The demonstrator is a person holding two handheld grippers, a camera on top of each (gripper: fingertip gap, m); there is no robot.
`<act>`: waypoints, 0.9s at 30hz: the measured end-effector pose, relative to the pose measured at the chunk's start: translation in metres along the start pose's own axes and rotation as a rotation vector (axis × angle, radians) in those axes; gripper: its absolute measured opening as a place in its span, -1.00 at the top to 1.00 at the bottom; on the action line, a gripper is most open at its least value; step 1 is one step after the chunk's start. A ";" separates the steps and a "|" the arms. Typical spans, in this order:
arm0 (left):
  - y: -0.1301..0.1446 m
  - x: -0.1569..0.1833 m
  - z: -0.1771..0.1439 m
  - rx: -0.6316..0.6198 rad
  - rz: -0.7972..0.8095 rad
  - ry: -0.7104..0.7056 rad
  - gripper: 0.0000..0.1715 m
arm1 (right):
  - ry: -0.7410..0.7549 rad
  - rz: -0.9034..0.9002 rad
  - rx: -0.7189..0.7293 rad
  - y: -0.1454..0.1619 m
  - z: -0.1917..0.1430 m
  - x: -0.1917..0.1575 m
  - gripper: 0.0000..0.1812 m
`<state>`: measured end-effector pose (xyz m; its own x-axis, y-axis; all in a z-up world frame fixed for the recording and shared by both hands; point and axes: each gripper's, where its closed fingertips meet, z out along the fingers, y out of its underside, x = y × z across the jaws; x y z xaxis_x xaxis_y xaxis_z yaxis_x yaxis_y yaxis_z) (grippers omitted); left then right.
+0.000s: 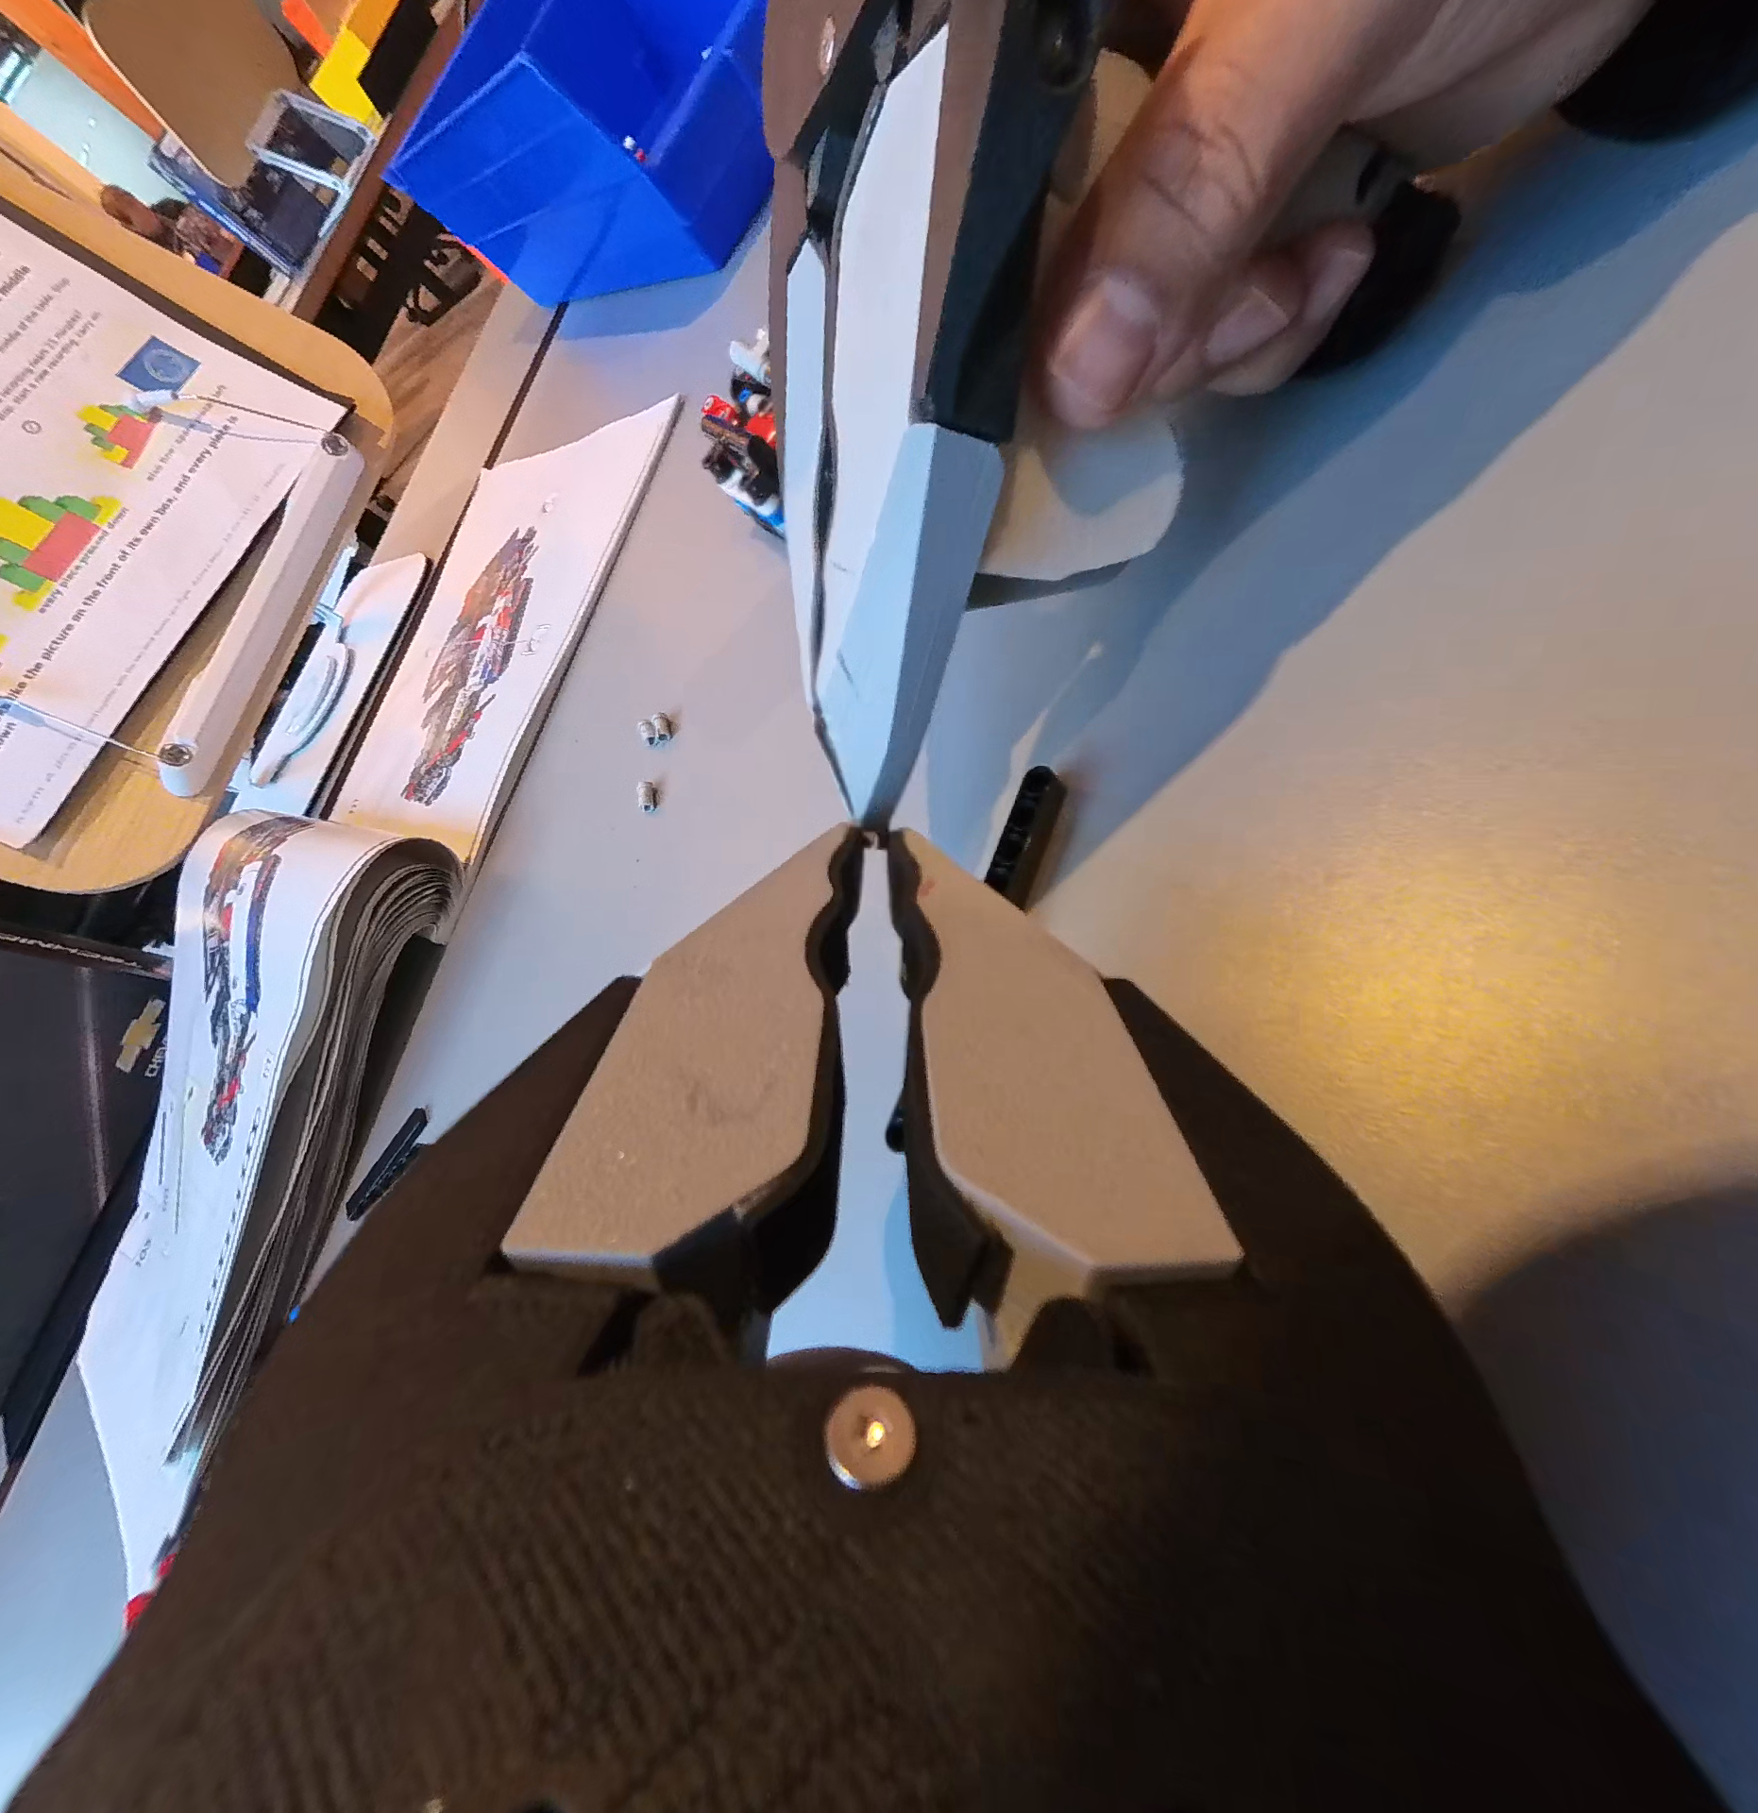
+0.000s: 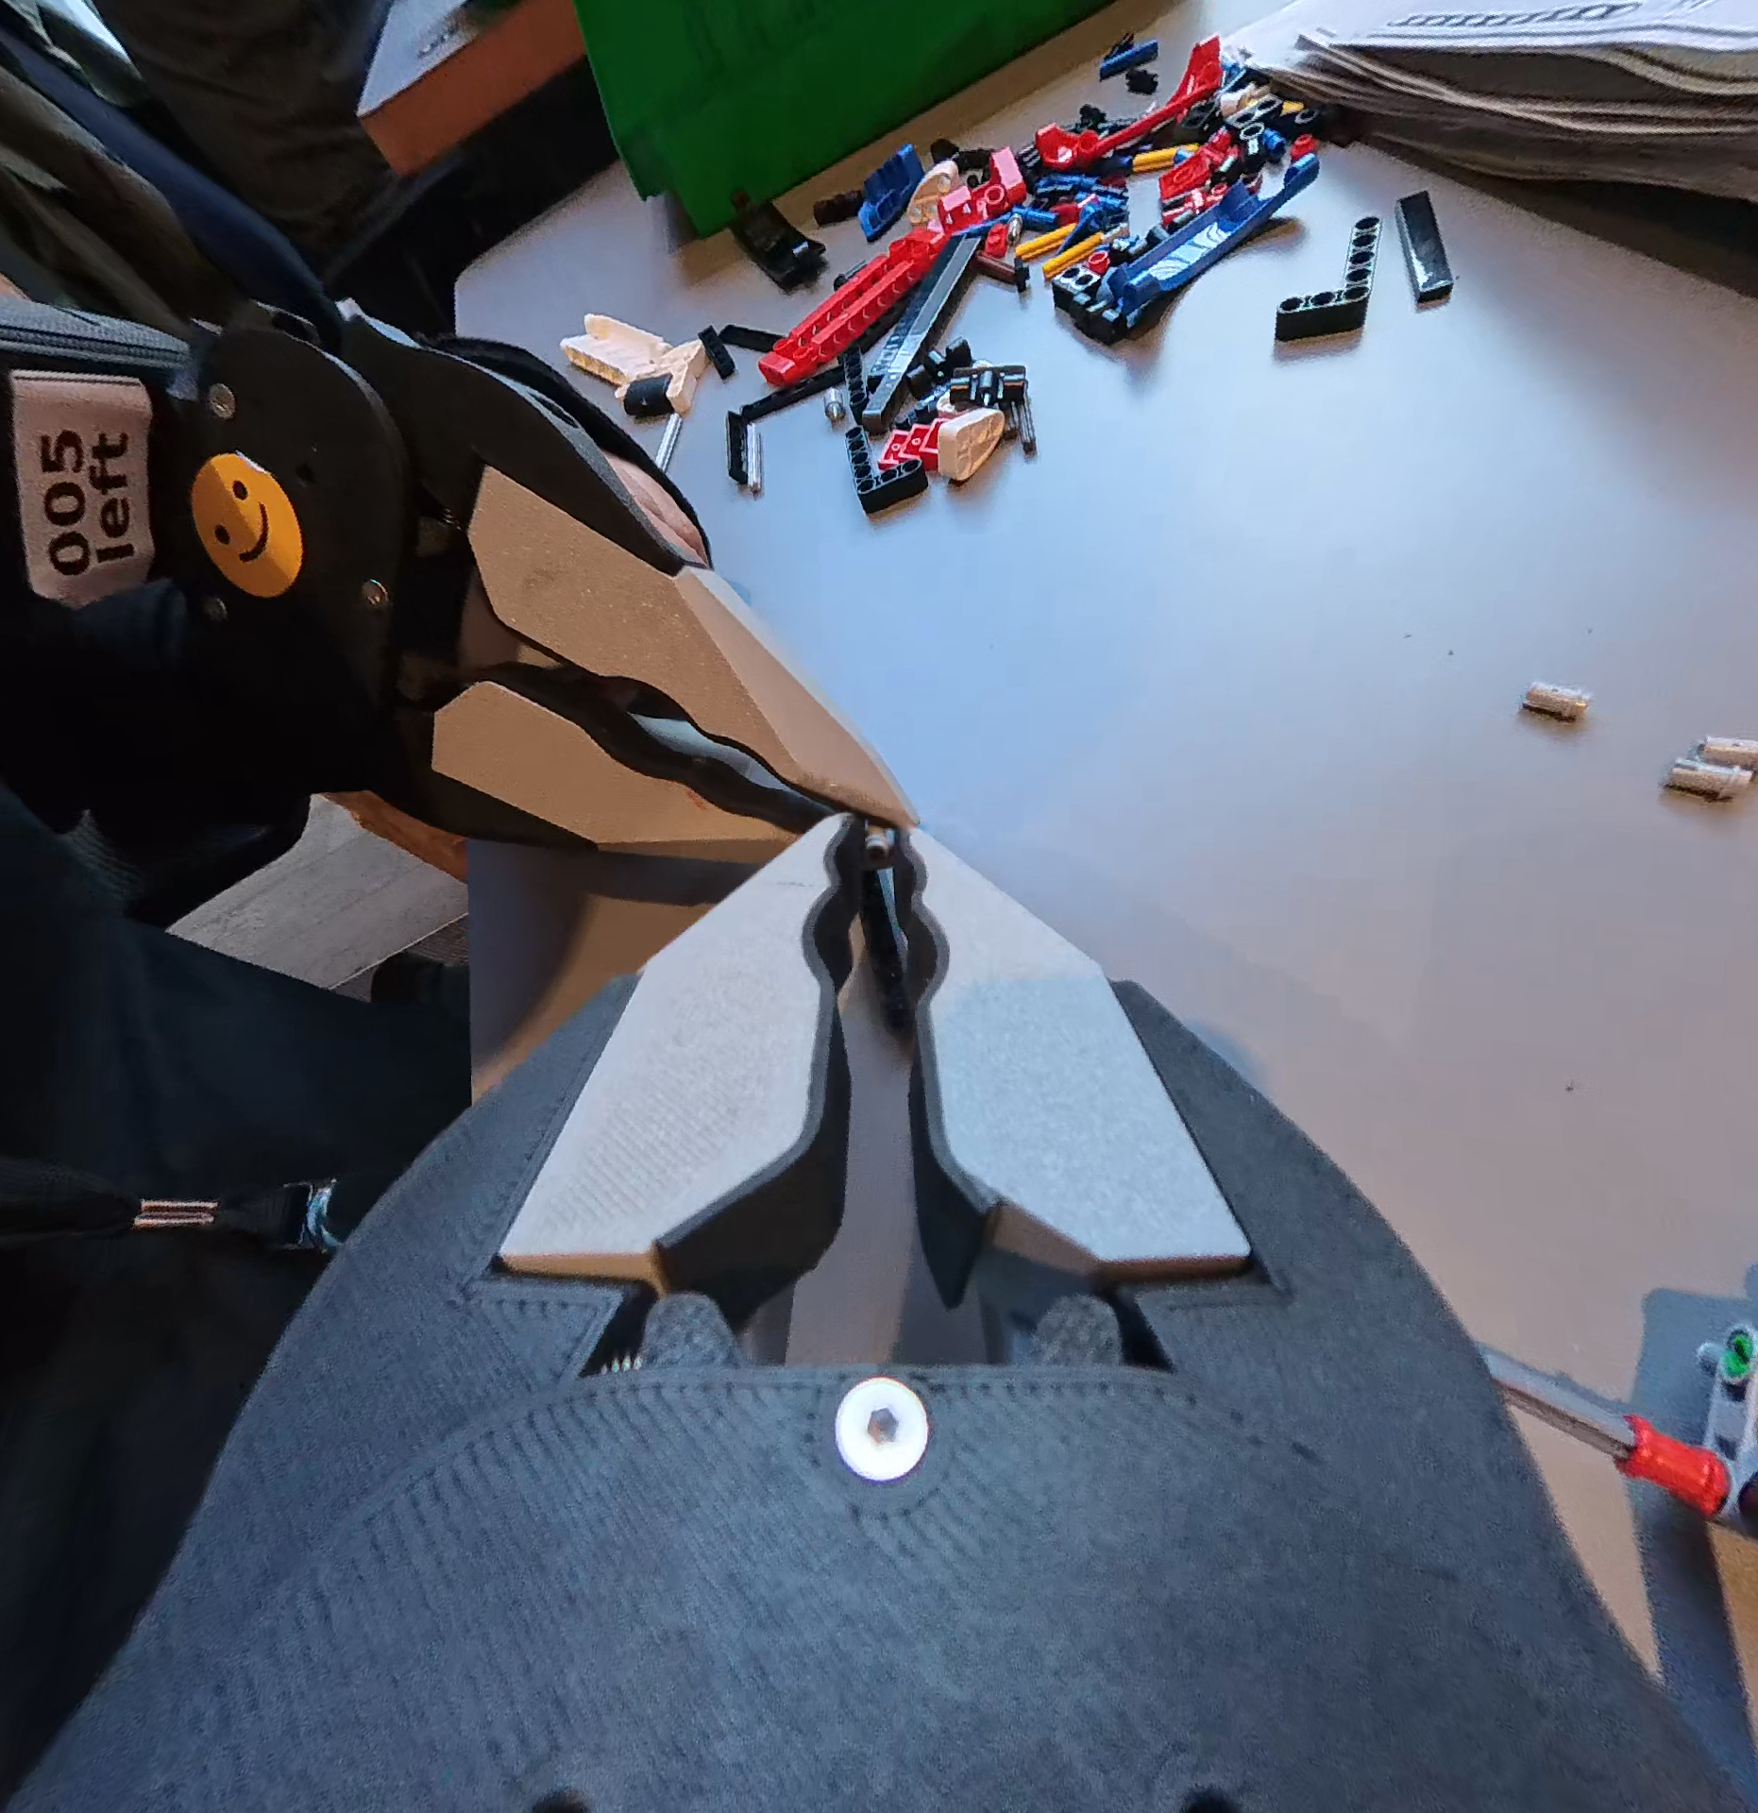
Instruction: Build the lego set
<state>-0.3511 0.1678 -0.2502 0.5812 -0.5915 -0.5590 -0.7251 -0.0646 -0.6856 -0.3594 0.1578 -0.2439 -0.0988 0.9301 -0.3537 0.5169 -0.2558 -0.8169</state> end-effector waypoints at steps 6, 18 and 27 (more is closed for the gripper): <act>0.000 -0.003 -0.001 0.015 -0.024 -0.002 0.98 | -0.034 0.036 0.020 -0.003 0.001 0.000 0.97; -0.018 -0.028 -0.026 0.255 -0.208 -0.007 0.83 | -0.217 0.209 0.178 -0.022 -0.014 -0.007 0.98; -0.025 -0.023 -0.035 0.325 -0.168 0.012 0.79 | -0.303 0.200 0.211 -0.028 -0.014 -0.017 0.98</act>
<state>-0.3590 0.1546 -0.2041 0.6763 -0.6038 -0.4220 -0.4636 0.0962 -0.8808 -0.3604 0.1524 -0.2091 -0.2762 0.7451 -0.6071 0.3691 -0.5010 -0.7828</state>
